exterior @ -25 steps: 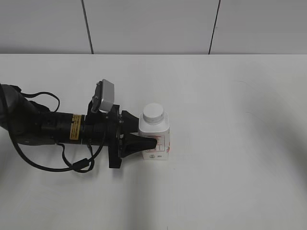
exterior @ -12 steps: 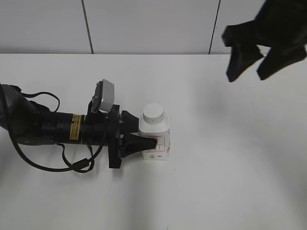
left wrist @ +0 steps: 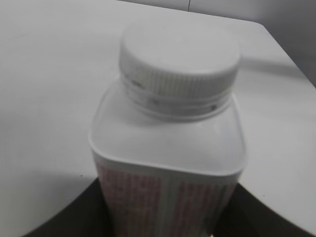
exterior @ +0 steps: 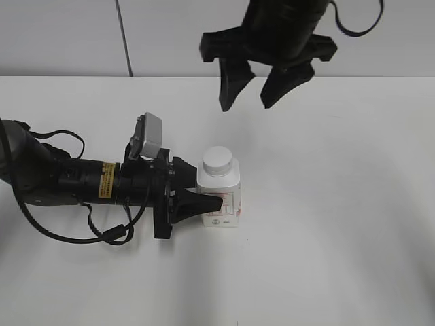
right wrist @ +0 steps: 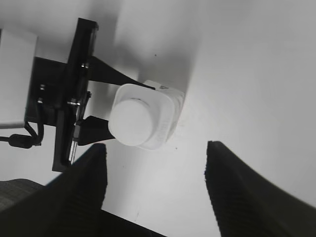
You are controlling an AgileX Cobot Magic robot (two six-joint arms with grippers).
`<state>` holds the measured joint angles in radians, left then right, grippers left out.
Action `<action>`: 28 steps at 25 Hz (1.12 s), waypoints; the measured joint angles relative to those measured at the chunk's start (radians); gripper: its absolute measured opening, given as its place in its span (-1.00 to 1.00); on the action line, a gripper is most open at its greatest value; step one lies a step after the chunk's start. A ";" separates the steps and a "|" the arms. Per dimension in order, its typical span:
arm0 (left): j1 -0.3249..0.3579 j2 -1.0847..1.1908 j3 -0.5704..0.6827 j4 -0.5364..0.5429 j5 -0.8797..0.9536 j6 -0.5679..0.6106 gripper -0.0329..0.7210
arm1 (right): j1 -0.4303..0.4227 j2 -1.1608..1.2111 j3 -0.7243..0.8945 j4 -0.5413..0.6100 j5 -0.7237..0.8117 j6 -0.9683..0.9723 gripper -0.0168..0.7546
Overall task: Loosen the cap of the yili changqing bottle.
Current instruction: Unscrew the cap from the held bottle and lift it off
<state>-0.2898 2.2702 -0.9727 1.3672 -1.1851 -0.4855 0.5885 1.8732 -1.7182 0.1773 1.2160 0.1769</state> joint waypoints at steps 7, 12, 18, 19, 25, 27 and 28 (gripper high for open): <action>0.000 0.000 0.000 0.000 0.000 0.000 -0.02 | 0.101 0.100 -0.063 -0.005 0.000 0.019 0.32; 0.000 0.000 0.000 0.001 -0.001 0.000 -0.02 | 0.138 0.151 -0.067 -0.033 0.000 0.076 0.32; 0.000 0.000 0.000 0.002 -0.001 0.000 -0.02 | 0.147 0.192 -0.075 -0.098 0.000 0.167 0.32; 0.000 0.000 0.000 0.002 -0.002 0.000 -0.02 | 0.147 0.192 -0.076 -0.105 0.000 0.173 0.32; 0.000 0.000 0.000 0.003 -0.002 0.000 -0.02 | 0.147 0.192 -0.078 -0.093 0.000 0.199 0.37; 0.000 0.000 0.000 0.003 -0.002 0.000 -0.02 | 0.147 0.194 -0.078 -0.085 0.000 0.201 0.39; 0.000 0.000 0.000 0.003 -0.002 0.000 -0.02 | 0.147 0.197 -0.078 -0.083 0.000 0.203 0.40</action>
<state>-0.2898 2.2702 -0.9727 1.3705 -1.1871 -0.4855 0.7358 2.0697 -1.7958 0.0941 1.2164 0.3797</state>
